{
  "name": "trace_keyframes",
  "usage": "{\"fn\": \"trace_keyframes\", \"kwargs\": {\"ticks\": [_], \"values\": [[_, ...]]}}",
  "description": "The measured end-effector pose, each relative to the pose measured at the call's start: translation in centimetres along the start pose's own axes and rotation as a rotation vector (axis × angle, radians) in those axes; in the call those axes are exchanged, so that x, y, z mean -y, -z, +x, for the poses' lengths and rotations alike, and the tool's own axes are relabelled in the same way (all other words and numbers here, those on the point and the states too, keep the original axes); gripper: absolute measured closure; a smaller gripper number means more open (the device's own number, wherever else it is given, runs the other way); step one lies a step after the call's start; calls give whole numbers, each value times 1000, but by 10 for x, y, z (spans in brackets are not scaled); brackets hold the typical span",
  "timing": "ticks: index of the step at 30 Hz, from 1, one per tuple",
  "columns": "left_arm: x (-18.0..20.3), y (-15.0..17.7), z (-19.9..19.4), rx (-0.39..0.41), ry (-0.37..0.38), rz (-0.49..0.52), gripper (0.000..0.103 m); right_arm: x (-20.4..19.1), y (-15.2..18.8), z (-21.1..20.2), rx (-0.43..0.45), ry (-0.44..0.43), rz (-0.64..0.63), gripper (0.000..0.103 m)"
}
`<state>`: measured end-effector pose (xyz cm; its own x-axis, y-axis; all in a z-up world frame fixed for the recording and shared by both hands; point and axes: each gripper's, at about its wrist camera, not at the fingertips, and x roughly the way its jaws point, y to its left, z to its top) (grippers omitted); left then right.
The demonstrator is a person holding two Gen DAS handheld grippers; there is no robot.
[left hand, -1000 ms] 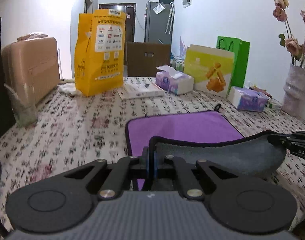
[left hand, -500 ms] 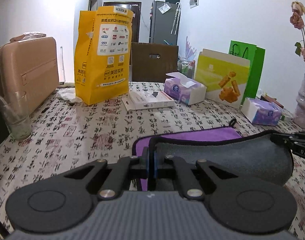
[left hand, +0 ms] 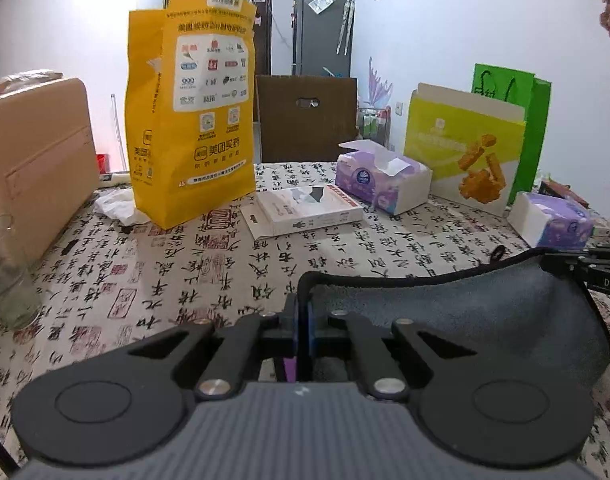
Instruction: Fold towel
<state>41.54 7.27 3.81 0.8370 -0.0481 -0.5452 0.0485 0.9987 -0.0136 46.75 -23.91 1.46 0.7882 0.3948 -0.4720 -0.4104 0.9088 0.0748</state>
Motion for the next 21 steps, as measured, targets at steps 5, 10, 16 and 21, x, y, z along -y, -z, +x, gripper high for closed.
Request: {"fn": "trace_keyframes", "kwargs": {"ticks": [5, 10, 16, 21], "values": [[-8, -8, 36, -45, 11, -15, 98, 7, -6, 29, -26, 6, 5, 100], [-15, -4, 68, -97, 12, -38, 97, 15, -6, 58, -90, 3, 22, 98], [-29, 3, 88, -167, -30, -98, 55, 23, 6, 77, -127, 33, 58, 69], [-27, -1, 80, -159, -22, -91, 34, 21, 3, 72, -113, 28, 53, 60]]}}
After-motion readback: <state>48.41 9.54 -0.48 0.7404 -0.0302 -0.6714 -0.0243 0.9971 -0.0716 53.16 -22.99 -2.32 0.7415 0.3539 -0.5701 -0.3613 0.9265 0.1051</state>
